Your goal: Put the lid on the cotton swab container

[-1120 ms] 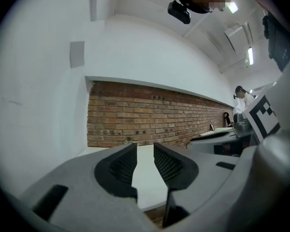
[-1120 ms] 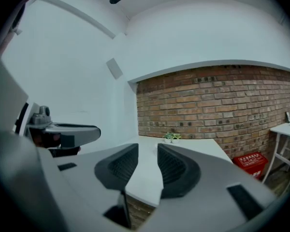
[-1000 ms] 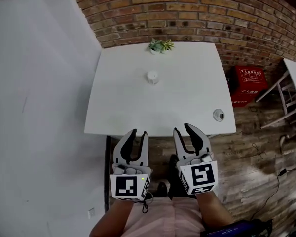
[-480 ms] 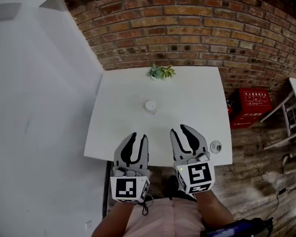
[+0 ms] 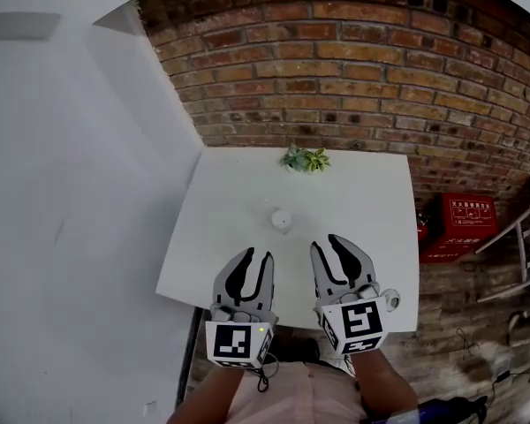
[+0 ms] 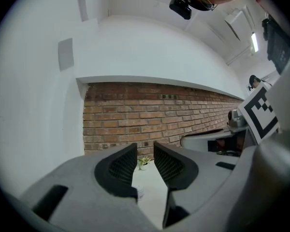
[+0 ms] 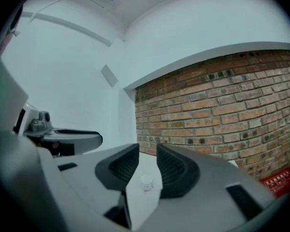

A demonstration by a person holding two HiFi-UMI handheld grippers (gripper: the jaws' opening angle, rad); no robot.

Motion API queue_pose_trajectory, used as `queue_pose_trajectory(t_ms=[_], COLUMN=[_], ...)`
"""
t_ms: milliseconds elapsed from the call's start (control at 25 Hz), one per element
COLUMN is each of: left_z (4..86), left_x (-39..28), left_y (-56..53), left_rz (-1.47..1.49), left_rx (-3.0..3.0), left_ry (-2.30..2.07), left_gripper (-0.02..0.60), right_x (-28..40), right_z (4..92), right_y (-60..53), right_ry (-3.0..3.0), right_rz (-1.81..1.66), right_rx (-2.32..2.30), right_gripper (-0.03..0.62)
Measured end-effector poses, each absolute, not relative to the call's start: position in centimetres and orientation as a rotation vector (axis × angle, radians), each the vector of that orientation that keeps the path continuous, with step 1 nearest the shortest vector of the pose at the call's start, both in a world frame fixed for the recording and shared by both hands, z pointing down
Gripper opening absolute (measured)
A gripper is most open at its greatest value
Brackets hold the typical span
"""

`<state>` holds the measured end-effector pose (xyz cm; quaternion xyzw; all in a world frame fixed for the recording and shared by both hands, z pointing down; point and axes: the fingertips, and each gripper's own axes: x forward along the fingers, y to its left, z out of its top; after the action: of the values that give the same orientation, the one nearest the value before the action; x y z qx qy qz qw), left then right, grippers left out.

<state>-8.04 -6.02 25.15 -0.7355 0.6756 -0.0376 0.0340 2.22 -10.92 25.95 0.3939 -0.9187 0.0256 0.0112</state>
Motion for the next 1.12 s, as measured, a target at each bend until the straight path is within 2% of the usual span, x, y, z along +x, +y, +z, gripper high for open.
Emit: queue_pose_trajectory(t_ms=[360,1120], left_z=[27.5,35.5], left_x=[-10.7,-18.6], left_y=[-7.9,-16.2], left_rz=[-0.119,-0.174], left_rx=[-2.315,-2.574], left_ry=[2.15,2.179], left_gripper=[0.11,0.1], right_x=[0.5,-7.6], right_z=[27.6,34.9], right_y=[-13.2,-18.7], right_ry=[-2.807,-2.685], right_rz=[0.129,0.221], right_rx=[1.23,1.2], right_gripper=[0.12,0.129])
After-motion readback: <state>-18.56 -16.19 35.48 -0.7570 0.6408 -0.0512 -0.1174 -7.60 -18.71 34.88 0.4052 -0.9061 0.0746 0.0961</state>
